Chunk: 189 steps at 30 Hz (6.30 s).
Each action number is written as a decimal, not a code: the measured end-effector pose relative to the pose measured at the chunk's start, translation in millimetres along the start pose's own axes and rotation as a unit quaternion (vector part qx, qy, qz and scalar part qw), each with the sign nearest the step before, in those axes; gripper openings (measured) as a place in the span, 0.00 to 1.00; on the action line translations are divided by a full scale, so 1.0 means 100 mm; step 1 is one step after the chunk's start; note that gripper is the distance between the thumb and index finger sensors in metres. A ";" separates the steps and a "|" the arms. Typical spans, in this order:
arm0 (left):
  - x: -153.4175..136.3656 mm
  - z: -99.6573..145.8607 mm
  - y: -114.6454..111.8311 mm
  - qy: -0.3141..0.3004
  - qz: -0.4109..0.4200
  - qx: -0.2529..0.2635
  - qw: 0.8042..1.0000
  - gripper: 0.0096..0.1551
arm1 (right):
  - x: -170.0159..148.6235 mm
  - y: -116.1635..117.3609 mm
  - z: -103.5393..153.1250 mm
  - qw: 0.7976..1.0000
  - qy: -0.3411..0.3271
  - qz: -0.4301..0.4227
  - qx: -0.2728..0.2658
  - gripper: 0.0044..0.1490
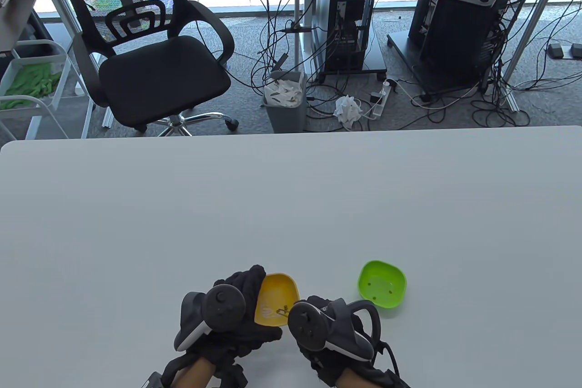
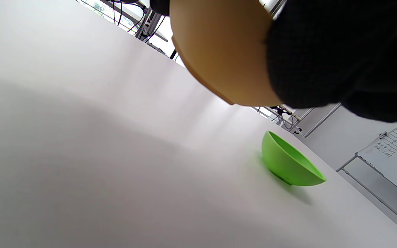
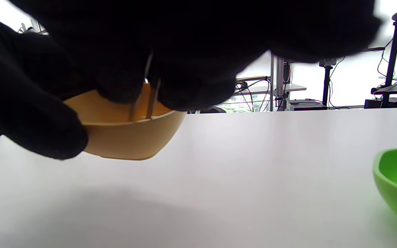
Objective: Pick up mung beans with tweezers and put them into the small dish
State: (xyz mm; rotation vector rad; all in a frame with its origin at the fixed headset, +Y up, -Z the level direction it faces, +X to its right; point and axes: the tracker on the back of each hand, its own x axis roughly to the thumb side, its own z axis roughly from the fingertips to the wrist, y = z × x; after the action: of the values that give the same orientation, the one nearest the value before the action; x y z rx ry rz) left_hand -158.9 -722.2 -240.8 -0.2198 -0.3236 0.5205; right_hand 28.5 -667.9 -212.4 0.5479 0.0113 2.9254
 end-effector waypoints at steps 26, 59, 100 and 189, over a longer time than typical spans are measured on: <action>-0.01 0.00 0.01 0.003 0.008 0.000 1.000 0.75 | -0.39 -0.32 0.14 0.993 0.061 -0.059 -0.088 0.21; 0.01 0.03 0.02 -0.006 0.006 0.008 1.000 0.75 | -1.60 -0.21 0.50 0.944 0.299 -0.085 -0.113 0.21; 0.03 0.02 0.02 -0.009 0.001 0.007 1.000 0.75 | 0.15 -0.15 0.01 0.996 0.007 0.092 -0.013 0.22; 0.02 0.01 -0.01 -0.003 -0.003 -0.002 1.000 0.75 | -1.70 -0.13 0.55 0.950 0.273 -0.083 -0.124 0.21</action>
State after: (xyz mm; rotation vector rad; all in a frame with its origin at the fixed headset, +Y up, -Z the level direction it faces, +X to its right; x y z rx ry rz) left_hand -157.6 -721.7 -238.9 -0.2216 -0.3309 0.5152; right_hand 206.6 -684.4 -223.0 -0.2934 -0.2267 2.7508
